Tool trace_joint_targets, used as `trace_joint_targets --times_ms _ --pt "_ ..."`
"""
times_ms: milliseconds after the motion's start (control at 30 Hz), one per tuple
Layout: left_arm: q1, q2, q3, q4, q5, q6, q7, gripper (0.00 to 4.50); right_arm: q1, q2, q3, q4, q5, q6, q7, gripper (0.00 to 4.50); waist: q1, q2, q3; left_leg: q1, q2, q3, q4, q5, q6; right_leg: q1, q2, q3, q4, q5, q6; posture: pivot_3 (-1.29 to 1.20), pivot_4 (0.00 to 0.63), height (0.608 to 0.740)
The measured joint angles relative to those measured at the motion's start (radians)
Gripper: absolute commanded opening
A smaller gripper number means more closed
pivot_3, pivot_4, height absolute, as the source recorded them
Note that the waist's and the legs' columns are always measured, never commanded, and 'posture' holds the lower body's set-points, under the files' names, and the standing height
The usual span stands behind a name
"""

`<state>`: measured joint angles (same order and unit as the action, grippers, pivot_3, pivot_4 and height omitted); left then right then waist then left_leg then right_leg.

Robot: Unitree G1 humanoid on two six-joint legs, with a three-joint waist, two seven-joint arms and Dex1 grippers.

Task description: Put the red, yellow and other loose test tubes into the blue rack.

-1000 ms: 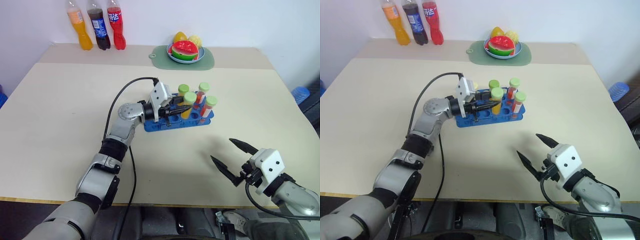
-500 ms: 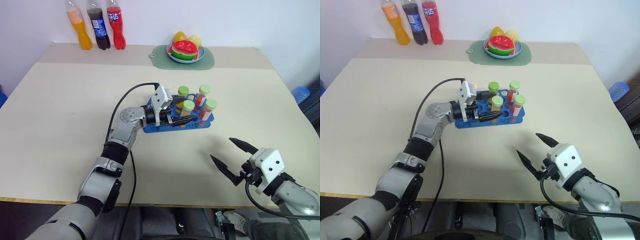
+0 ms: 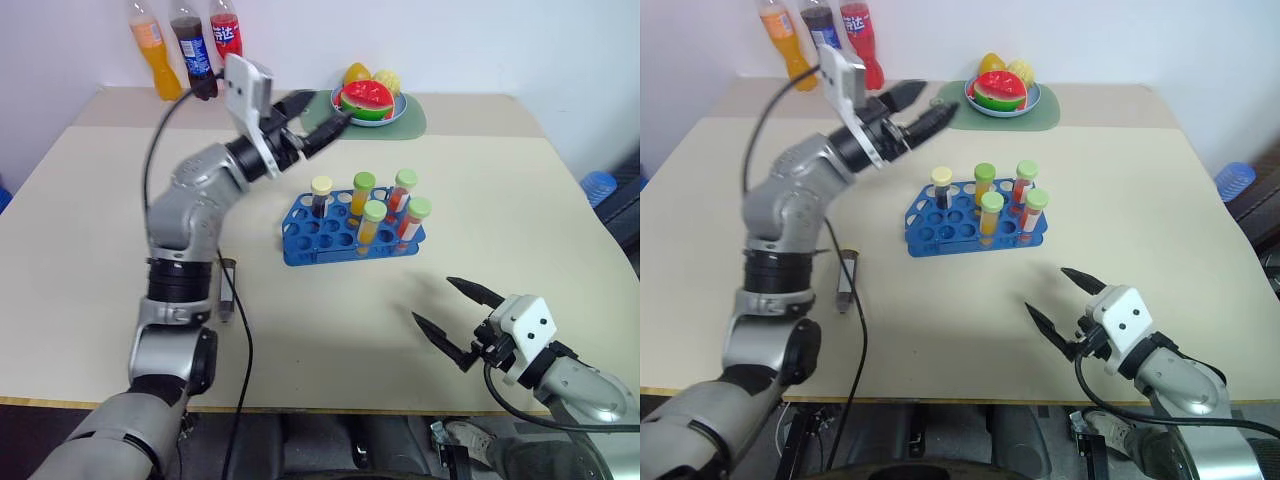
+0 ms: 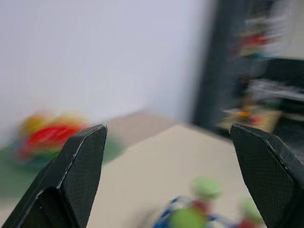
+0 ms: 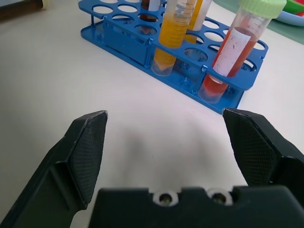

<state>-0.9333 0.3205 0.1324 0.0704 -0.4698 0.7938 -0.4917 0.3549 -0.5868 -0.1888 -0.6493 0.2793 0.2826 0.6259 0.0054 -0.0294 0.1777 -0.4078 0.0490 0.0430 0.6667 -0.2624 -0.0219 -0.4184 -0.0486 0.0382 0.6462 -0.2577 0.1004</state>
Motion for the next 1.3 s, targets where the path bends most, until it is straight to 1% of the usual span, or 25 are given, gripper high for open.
trace_joint_targets --times_ms 67,100,133,167,200,233,267,300,333,367,433,500,600,667,733,900,1100,1233,1300 --pt "-0.028 0.052 0.031 -0.011 -0.019 0.25 0.083 4.24 -0.017 -0.003 0.013 0.02 0.0 0.0 0.017 4.31 -0.002 0.0 0.0 0.0 0.0 0.0 0.0 0.0 0.0 0.0 0.0 0.0 0.0 0.0 0.0 0.0 0.15 0.74" --pt "-0.041 0.055 0.061 -0.016 -0.031 0.359 0.108 4.24 -0.025 -0.005 0.02 0.03 0.0 0.0 0.023 4.31 -0.003 0.0 0.0 0.0 0.0 0.0 0.0 0.0 0.0 0.0 0.0 0.0 0.0 0.0 0.0 0.0 0.15 0.74" --pt "-0.07 0.074 0.083 -0.006 -0.055 0.517 0.131 4.24 -0.041 -0.009 0.031 0.045 0.0 -0.001 0.035 4.31 -0.002 -0.001 0.001 -0.001 0.0 -0.001 0.0 0.0 0.0 0.0 0.001 -0.001 0.001 0.0 0.0 0.0 0.15 0.74" --pt "-0.092 0.109 0.086 0.014 -0.087 0.634 0.155 4.24 -0.057 -0.013 0.04 0.057 0.0 -0.004 0.046 4.31 -0.003 -0.002 0.001 0.0 0.0 -0.001 0.0 0.0 0.0 0.0 0.001 0.0 0.001 0.0 0.0 0.0 0.15 0.74" --pt "-0.109 0.153 0.076 0.048 -0.14 0.714 0.184 4.24 -0.076 -0.017 0.051 0.07 0.0 -0.006 0.056 4.31 -0.006 -0.002 0.001 0.0 0.0 -0.001 0.0 0.0 0.0 0.0 0.0 0.0 0.001 0.0 0.0 0.0 0.15 0.74" --pt "-0.114 0.219 0.053 0.095 -0.219 0.772 0.222 4.24 -0.096 -0.021 0.063 0.085 0.0 -0.008 0.068 4.31 -0.015 -0.001 0.001 0.0 0.0 -0.001 -0.001 0.0 0.0 0.0 0.0 0.0 0.002 0.0 0.0 0.0 0.15 0.74" --pt "-0.112 0.273 0.023 0.135 -0.298 0.795 0.254 4.24 -0.102 -0.021 0.066 0.096 0.0 -0.01 0.075 4.31 -0.018 -0.001 0.001 0.001 0.0 -0.002 -0.002 0.0 0.0 -0.001 0.0 0.0 0.003 0.0 0.0 0.0 0.15 0.74" --pt "-0.11 0.339 -0.034 0.177 -0.411 0.811 0.28 4.24 -0.11 -0.021 0.07 0.114 0.0 -0.014 0.084 4.31 -0.02 -0.002 0.001 0.001 0.001 -0.003 -0.002 0.0 0.0 -0.001 0.0 0.0 0.003 0.0 0.0 0.0 0.15 0.74" --pt "-0.109 0.376 -0.072 0.207 -0.493 0.812 0.301 4.24 -0.114 -0.022 0.072 0.125 0.0 -0.016 0.089 4.31 -0.02 -0.002 0.001 0.001 0.001 -0.005 -0.002 0.0 0.0 -0.002 0.0 0.0 0.004 0.0 0.0 0.0 0.15 0.74" --pt "-0.109 0.445 -0.142 0.248 -0.644 0.813 0.349 4.24 -0.136 -0.022 0.084 0.149 0.0 -0.022 0.098 4.31 -0.022 -0.002 0.002 0.0 0.001 -0.005 -0.002 0.0 0.0 -0.002 0.0 0.0 0.004 0.0 0.0 0.0 0.15 0.74" --pt "-0.112 0.515 -0.213 0.291 -0.815 0.812 0.428 4.24 -0.159 -0.022 0.098 0.171 -0.001 -0.034 0.111 4.31 -0.021 -0.002 0.002 0.0 0.001 -0.005 -0.002 0.0 0.0 -0.002 -0.001 0.0 0.004 0.0 0.0 0.0 0.15 0.74" --pt "-0.125 0.609 -0.315 0.336 -1.002 0.812 0.524 4.24 -0.192 -0.021 0.116 0.203 -0.001 -0.048 0.127 4.31 -0.022 -0.002 0.002 0.0 0.001 -0.005 -0.002 0.0 0.0 -0.002 -0.001 0.0 0.004 0.0 0.0 0.0 0.15 0.74" --pt "-0.139 0.712 -0.435 0.362 -1.24 0.813 0.658 4.24 -0.229 -0.02 0.143 0.245 -0.002 -0.063 0.145 4.31 -0.019 -0.002 0.002 0.0 0.0 -0.005 -0.002 0.0 0.0 -0.003 -0.002 0.0 0.004 0.0 0.0 0.0 0.15 0.74" --pt "-0.139 0.75 -0.485 0.362 -1.363 0.811 0.75 4.24 -0.248 -0.02 0.158 0.264 -0.002 -0.074 0.153 4.31 -0.015 -0.002 0.002 0.0 0.0 -0.004 -0.002 0.0 -0.001 -0.003 -0.002 0.0 0.004 0.0 0.0 0.0 0.15 0.74" --pt "-0.135 0.772 -0.515 0.358 -1.44 0.804 0.828 4.24 -0.262 -0.02 0.171 0.277 -0.002 -0.083 0.161 4.31 -0.015 -0.002 0.002 0.0 -0.001 -0.003 -0.001 0.0 -0.001 -0.003 -0.003 0.0 0.004 0.0 0.0 0.0 0.15 0.74" --pt "-0.101 0.771 -0.517 0.333 -1.484 0.764 0.93 4.24 -0.267 -0.02 0.186 0.309 -0.003 -0.101 0.183 4.31 -0.016 -0.002 0.002 0.0 -0.001 0.0 -0.002 0.0 -0.001 -0.003 -0.002 0.0 0.004 0.0 0.0 0.0 0.15 0.74" --pt "0.002 0.677 -0.496 0.325 -1.485 0.727 1.042 4.24 -0.221 -0.041 0.177 0.295 0.0 -0.15 0.225 4.31 -0.015 -0.002 0.002 0.0 -0.001 0.001 -0.001 0.001 -0.002 -0.003 -0.002 0.0 0.003 0.0 0.0 0.0 0.15 0.74" --pt "0.039 0.624 -0.441 0.321 -1.484 0.703 1.138 4.24 -0.188 -0.061 0.148 0.249 0.012 -0.196 0.249 4.31 -0.015 -0.002 0.002 0.0 -0.001 0.0 -0.001 0.001 -0.002 -0.002 -0.002 0.0 0.004 0.0 0.0 0.0 0.15 0.74" --pt "0.049 0.579 -0.402 0.318 -1.485 0.682 1.205 4.24 -0.184 -0.062 0.135 0.229 0.018 -0.214 0.254 4.31 -0.015 -0.002 0.002 0.0 -0.001 0.0 -0.001 0.001 -0.002 -0.002 -0.002 0.0 0.004 0.0 0.0 0.0 0.15 0.74"
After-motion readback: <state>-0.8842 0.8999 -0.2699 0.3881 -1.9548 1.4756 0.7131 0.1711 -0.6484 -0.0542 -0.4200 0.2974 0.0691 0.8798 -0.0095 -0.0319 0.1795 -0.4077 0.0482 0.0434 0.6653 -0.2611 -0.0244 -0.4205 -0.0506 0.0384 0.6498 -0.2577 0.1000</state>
